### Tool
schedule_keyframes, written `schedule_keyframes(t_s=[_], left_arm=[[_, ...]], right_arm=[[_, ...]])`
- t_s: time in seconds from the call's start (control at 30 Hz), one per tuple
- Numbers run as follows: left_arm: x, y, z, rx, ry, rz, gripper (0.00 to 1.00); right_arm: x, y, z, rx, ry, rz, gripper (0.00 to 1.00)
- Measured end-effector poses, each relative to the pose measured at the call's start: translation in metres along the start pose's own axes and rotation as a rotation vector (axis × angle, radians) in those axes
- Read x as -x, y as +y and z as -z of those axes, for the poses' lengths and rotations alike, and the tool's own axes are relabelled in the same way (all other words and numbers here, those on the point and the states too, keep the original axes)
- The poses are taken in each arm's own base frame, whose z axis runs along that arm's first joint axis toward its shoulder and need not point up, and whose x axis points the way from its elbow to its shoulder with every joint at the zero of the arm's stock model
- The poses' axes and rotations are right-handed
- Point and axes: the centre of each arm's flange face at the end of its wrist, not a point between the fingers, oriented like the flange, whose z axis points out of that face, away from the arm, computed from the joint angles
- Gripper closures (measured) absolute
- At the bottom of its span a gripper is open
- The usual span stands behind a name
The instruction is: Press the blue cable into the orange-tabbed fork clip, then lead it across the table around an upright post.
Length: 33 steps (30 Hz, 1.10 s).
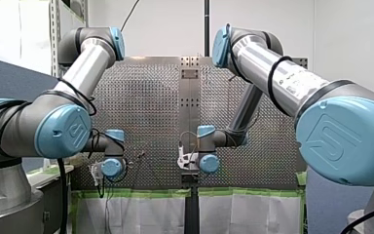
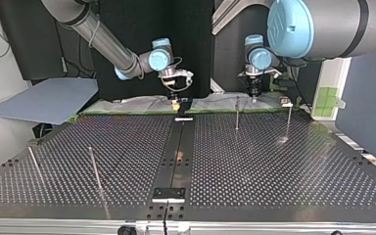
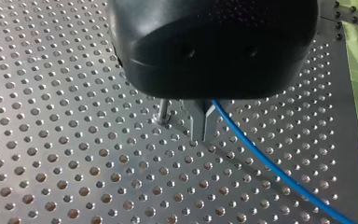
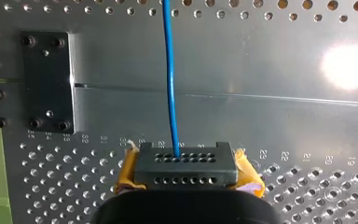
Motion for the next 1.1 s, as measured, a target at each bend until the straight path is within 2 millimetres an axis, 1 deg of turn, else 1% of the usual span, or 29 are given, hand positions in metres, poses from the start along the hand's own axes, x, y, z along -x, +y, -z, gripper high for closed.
schedule_keyframes(t_s=[0.23,0.5,0.77,0.97,1.1], left_arm=[[0.003,-0.002,-0.009,0.001,0.012,-0.003,1.00],[0.007,-0.005,-0.019,-0.006,0.029,-0.001,1.00],[0.016,-0.008,-0.036,-0.007,0.023,0.005,1.00],[0.024,-0.010,-0.047,-0.008,0.014,0.012,1.00],[0.026,-0.011,-0.051,-0.008,0.012,0.015,1.00]], right_arm=[[-0.002,0.007,-0.004,0.011,0.001,-0.001,1.00],[-0.004,0.024,-0.010,0.035,0.003,-0.005,1.00],[-0.007,0.040,-0.019,0.049,0.012,-0.010,1.00],[-0.012,0.049,-0.026,0.057,0.021,-0.014,1.00],[-0.014,0.051,-0.028,0.060,0.022,-0.016,1.00]])
